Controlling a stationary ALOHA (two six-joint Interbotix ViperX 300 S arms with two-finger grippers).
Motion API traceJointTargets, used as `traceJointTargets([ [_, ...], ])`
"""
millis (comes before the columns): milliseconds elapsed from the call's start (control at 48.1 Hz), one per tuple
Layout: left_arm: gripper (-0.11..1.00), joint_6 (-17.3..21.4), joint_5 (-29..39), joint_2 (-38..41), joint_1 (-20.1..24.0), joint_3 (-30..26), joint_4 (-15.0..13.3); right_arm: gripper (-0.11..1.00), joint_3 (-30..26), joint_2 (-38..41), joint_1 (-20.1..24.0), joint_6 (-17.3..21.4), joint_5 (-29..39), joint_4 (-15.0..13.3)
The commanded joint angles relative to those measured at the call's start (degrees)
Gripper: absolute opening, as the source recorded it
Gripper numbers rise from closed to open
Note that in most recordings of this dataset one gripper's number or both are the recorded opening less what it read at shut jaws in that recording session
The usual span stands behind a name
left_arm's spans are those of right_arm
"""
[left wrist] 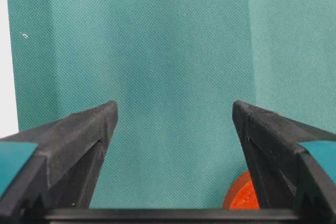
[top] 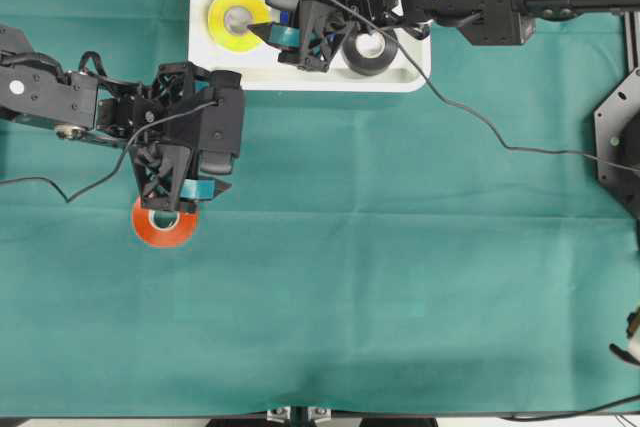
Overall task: Put the tape alternately from left to right into the white case.
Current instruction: 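Carry the yellow roll into the white case and release it, then withdraw the right gripper and lower the left gripper onto the red roll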
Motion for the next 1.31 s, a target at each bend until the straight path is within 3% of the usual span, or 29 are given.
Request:
traceJointTargets([
  [0,0.81,-0.1,-0.4,-1.0,-0.2,-0.5,-0.1,0.89,-0.2,-1.5,0.6,0.1,-0.2,-0.1],
  [312,0.81,0.0,-0.4,-1.0,-0.3,-0.4,-0.1,0.89,4.0,-4.9,4.0,0.2,-0.4,-0.1],
  [811,0.81,-0.1,-0.4,-1.0,-0.3,-0.4,-0.1,0.89,12.7,-11.6,13.4,0.4,-0.4,-0.1],
  [1289,0.81,-0.1,-0.4,-0.9,-0.3,-0.4,-0.1,0.89,17.5,-13.9,19.9,0.6,-0.1,0.3],
])
